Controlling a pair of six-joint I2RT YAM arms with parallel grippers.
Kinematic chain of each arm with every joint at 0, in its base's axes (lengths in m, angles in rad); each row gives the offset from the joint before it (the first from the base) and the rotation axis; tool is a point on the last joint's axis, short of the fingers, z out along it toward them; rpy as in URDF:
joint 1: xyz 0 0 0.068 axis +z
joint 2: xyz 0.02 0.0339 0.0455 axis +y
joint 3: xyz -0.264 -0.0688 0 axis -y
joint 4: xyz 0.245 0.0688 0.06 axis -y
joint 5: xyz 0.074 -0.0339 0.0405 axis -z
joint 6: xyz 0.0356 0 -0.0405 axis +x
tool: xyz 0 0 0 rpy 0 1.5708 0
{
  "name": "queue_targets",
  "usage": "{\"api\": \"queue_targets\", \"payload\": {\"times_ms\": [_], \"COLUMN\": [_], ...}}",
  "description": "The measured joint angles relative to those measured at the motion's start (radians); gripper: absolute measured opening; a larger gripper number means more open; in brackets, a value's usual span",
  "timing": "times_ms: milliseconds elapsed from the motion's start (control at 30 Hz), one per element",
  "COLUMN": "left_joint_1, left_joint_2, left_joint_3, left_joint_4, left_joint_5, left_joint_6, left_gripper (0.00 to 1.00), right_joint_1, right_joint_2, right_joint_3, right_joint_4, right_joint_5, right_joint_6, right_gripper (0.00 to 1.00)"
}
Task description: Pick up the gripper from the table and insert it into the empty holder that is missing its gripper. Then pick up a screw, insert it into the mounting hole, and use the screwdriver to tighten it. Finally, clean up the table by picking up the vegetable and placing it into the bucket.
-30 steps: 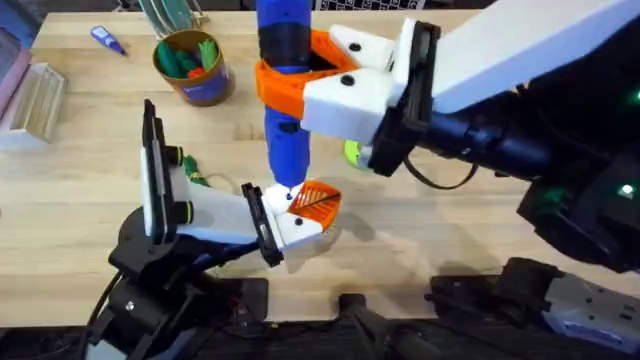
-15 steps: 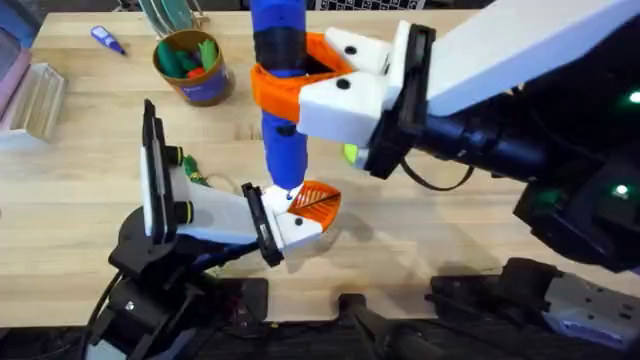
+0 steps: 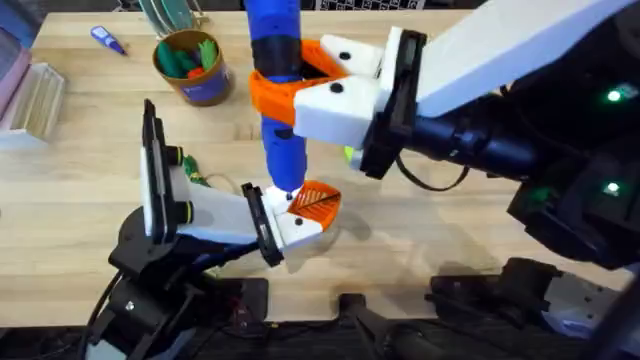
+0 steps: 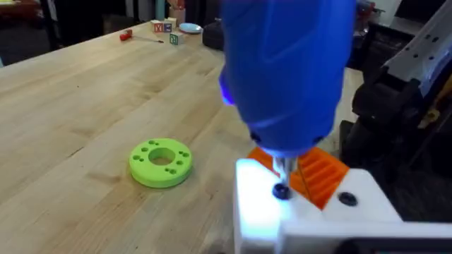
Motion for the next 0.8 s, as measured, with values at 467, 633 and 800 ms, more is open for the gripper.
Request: {"api": "queue_targets", "payload": {"times_ms": [467, 633, 800], "left_joint_1": [0.000, 0.000, 0.000], "left_joint_2": [0.000, 0.000, 0.000], "left_joint_3": [0.000, 0.000, 0.000], "left_joint_4": [-0.001, -0.001, -0.001], "left_joint_5": [0.001, 0.001, 0.001], "left_joint_6": [-0.002, -0.008, -0.010], "left_gripper": [0.015, 0.015, 0.015], "right_joint_1": [0.000, 0.000, 0.000], "right_joint_2": [0.016, 0.017, 0.017], "right_joint_3": [0.000, 0.000, 0.000], "right_joint_4": [-0.013, -0.014, -0.016], "right_joint_5": [0.002, 0.000, 0.000], "right_joint_6": [0.001, 0.001, 0.001], "right_gripper": [0.024, 0.024, 0.024]}}
